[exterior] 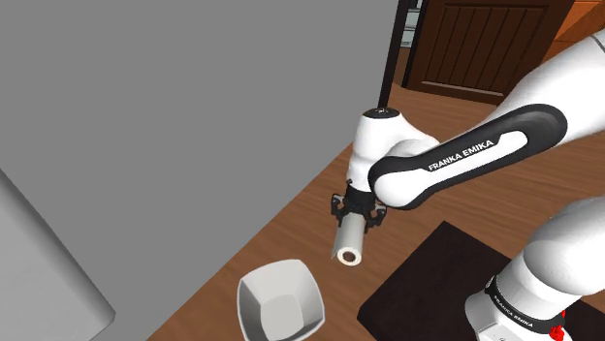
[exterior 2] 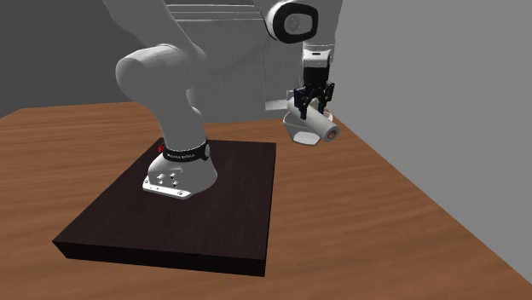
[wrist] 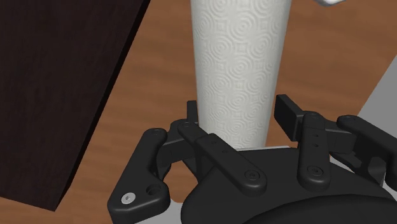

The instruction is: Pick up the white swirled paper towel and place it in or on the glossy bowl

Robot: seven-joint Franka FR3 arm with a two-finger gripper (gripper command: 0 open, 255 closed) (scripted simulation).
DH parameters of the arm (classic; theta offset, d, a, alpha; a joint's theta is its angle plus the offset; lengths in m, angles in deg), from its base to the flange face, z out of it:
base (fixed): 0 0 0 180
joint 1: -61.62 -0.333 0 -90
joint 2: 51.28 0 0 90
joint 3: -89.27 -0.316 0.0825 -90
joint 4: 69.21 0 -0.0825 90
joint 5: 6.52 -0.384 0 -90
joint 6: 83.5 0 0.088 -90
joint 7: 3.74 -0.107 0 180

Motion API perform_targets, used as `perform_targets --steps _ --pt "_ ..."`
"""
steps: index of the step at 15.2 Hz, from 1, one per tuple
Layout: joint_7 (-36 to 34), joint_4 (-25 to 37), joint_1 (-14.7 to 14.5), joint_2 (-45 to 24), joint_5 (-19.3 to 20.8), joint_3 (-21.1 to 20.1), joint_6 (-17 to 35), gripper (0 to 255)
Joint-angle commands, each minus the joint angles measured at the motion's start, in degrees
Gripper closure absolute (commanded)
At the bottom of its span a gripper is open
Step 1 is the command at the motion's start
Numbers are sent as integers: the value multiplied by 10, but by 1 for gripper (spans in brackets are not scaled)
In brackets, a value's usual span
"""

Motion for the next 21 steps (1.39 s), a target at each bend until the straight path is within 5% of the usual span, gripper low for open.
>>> perform_targets --steps 1,6,11,14,18,21 --pt "-43 30 1 -27 14 -29 0 255" --pt "-153 101 7 -95 70 -96 -4 255" --pt "-287 186 5 -191 175 -148 -18 255" --pt "-371 246 -20 -260 251 -156 -38 255" --pt "-461 337 -88 -348 334 -138 -78 255" --pt "-473 331 -99 -365 353 -125 -60 255"
